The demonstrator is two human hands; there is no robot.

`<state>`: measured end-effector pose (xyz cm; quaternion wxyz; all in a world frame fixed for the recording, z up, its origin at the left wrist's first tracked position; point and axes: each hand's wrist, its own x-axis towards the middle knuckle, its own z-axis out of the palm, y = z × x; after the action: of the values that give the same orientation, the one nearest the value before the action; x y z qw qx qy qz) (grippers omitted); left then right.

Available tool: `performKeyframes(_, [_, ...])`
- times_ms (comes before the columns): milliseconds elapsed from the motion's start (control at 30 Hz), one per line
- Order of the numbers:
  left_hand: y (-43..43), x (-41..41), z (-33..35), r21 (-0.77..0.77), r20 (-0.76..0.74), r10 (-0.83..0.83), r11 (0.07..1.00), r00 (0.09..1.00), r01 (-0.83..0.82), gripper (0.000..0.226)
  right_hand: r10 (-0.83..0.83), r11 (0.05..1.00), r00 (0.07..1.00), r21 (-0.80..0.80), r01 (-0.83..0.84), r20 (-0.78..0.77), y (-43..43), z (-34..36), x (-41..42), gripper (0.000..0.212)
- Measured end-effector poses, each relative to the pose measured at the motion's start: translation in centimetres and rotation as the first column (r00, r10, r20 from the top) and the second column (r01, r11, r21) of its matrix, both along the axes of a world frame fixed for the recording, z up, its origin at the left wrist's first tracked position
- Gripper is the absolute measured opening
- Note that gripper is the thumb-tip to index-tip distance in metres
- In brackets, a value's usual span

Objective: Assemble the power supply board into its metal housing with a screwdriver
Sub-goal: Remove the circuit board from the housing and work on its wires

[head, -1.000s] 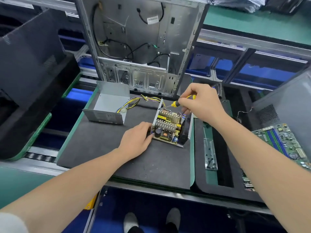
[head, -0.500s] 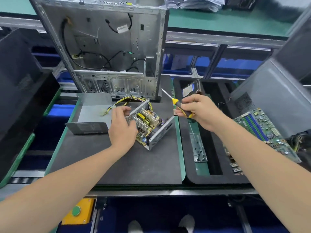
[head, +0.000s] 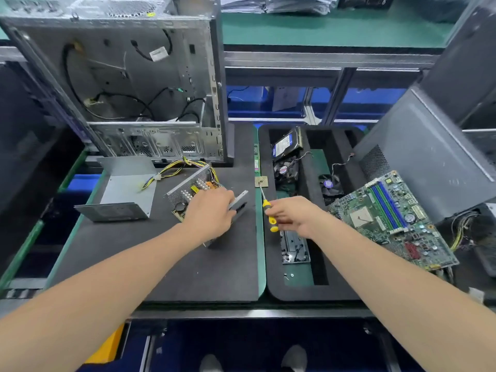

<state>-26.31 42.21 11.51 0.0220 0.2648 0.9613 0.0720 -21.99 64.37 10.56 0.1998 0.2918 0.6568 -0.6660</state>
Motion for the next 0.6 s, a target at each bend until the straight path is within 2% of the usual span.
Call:
performKeyframes(133, [-1.9,0.2,0.9,-0.086,0.076,-0.007,0.996,0.997,0.013,0.033,0.023,0.998,0.998,0.054,-0.019,-0.064,-1.3,-0.9,-0.5,0.024])
performKeyframes(233, [-4.5,0.1,1.7,-0.199,0.099,0.016,0.980,0.995,0.004,0.024,0.086,0.993,0.993,0.088,-0.080,-0.075,-3.0,-1.3,-1.4,0.031])
performKeyframes(300, [-6.2,0.2,2.1,-0.207,0.131,0.048,0.978,0.990,-0.020,0.019,0.121,0.986,0.990,0.127,-0.111,-0.076,-4.5,-1.6,-2.0,0.032])
performKeyframes(367, [-7.7,0.4,2.4,-0.169,0.185,0.084,0.984,0.979,-0.052,0.022,0.140,0.978,0.987,0.170,-0.125,-0.079,-6.0,-2.0,-2.6,0.030])
performKeyframes(467, [-8.9,0.5,2.8,-0.101,0.204,0.049,0.994,0.978,-0.029,0.022,0.187,0.950,0.979,0.270,-0.158,-0.086,-7.4,-2.6,-3.2,0.030])
performKeyframes(533, [-8.6,0.7,3.1,0.024,0.210,0.056,0.998,0.976,-0.063,0.023,0.239,0.921,0.967,0.336,-0.197,-0.089,-7.7,-2.9,-3.3,0.034])
performKeyframes(600, [-7.6,0.5,3.1,0.145,0.140,0.048,0.987,0.989,-0.069,0.017,0.275,0.906,0.956,0.361,-0.222,-0.100,-7.4,-2.8,-3.2,0.040])
